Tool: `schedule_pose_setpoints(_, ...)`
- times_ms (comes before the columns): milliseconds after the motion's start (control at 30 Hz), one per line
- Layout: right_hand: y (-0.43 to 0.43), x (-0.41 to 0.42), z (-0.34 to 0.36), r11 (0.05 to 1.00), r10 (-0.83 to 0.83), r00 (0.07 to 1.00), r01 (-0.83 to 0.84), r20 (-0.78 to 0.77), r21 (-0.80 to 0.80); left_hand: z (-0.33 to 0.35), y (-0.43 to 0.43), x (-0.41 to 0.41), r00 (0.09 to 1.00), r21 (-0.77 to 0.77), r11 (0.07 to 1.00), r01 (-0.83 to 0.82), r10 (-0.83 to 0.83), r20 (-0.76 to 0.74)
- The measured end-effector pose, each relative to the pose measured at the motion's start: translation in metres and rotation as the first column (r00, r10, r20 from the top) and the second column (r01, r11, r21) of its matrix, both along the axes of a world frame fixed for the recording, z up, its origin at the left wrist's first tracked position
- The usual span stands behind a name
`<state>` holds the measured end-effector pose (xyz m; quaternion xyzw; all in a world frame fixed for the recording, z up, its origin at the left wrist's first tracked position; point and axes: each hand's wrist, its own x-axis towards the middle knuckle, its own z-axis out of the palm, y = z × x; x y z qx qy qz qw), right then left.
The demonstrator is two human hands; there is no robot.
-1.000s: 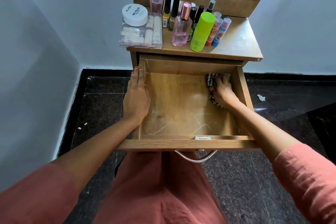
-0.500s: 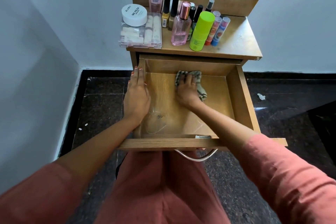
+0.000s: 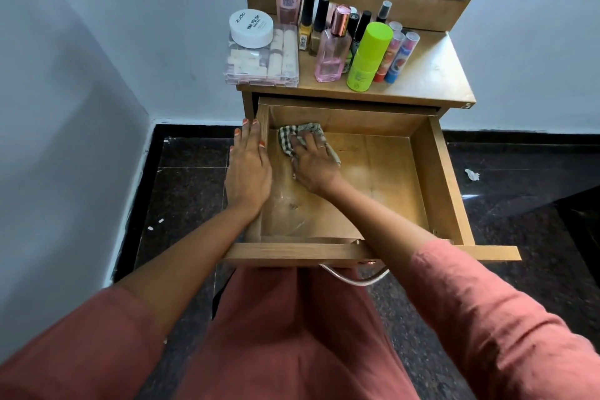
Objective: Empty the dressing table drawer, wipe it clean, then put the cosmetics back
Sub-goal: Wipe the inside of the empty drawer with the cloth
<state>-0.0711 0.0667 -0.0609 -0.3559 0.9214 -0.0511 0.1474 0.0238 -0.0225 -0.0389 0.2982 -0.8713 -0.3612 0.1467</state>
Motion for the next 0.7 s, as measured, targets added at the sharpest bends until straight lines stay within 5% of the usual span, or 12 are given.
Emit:
schedule_pose_setpoints(200,-0.005,0.0,0.003,1.0,0.007,0.999,-0.007,-0.036,-0.007,0.001,-0.004,0.0,0.995,-0.154,0.988,0.0,0.016,0.103)
schedule_pose_setpoints(433,0.011,0.005,0.007,0.947,0.319,0.948,-0.317,0.023,-0.055,0.001,-0.004,-0.004,0.985,-0.102,0.994,0.033,-0.015,0.169)
schedule_pose_setpoints(700,0.048,0.028,0.017,0.771,0.629,0.741,-0.633,0.237,-0.069,0.0,-0.001,-0.003,0.993,-0.077,0.996,0.037,-0.028,0.117)
